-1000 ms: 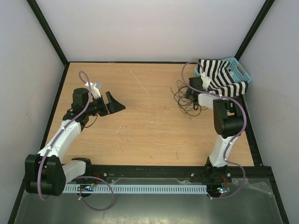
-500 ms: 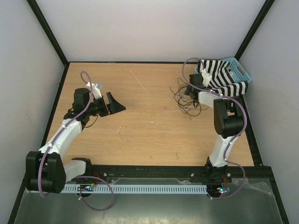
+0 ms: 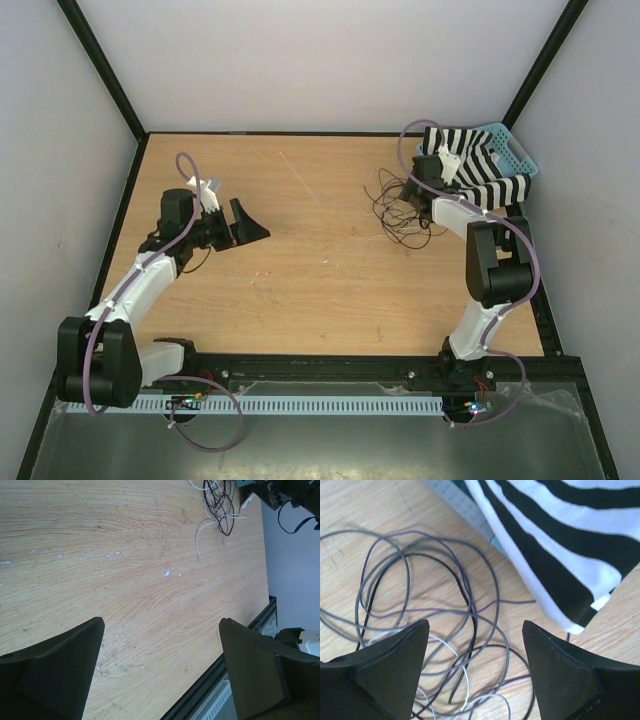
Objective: Zip-tie the wires
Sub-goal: Untie the cable at the center of the board.
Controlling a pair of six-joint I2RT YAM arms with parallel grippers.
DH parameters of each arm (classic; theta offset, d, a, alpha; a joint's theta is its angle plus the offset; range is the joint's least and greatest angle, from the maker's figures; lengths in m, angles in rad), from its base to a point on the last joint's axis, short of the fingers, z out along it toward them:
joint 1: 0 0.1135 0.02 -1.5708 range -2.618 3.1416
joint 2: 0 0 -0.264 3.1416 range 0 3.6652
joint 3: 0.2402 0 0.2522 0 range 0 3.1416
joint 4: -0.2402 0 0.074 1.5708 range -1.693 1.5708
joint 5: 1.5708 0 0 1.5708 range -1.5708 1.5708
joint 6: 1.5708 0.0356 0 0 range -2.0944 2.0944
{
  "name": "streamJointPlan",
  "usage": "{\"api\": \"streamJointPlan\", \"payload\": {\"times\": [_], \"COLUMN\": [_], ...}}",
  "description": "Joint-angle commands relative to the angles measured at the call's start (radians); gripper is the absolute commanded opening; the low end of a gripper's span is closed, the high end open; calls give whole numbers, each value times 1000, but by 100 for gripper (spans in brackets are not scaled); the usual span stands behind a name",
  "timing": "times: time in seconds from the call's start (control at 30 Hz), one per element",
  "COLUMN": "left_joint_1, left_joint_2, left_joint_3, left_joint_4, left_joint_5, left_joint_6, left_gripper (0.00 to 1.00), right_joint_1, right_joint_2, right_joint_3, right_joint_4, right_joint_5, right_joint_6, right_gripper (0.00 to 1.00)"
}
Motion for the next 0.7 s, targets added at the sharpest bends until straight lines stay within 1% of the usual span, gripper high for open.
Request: {"api": "streamJointPlan", "payload": {"times": [0.0,0.07,0.23,0.27,0.33,0.37,0.47,0.6,0.67], "left_joint_1": [-3,-3,-3,-3,-3,-3,-3,-3,-3], "left_joint_2": [14,15,23,24,25,24,20,14,10], "left_joint_3": [26,25,27,28,28,28,28,33,39], "left_joint_4": [2,2,2,2,2,3,3,3,2], "left_joint_5": [26,25,28,30,34,37,43,52,56], "left_joint_6": [13,15,18,17,18,20,24,26,23], "left_gripper": [99,99,99,99,98,96,92,87,86], "right_joint_1": [-26,-34,-43,-43,-43,-44,-44,-44,-43], "right_joint_2": [57,86,153,163,176,180,180,169,143], "right_joint_3": [72,89,126,131,137,143,149,151,141], "right_joint_4": [-10,-12,-12,-12,-12,-12,-7,-5,-5], "right_joint_5": [34,36,42,48,60,64,78,67,55], "right_joint_6": [7,17,24,25,26,24,10,-13,-22], "right_gripper": [85,84,76,72,64,58,48,21,7]}}
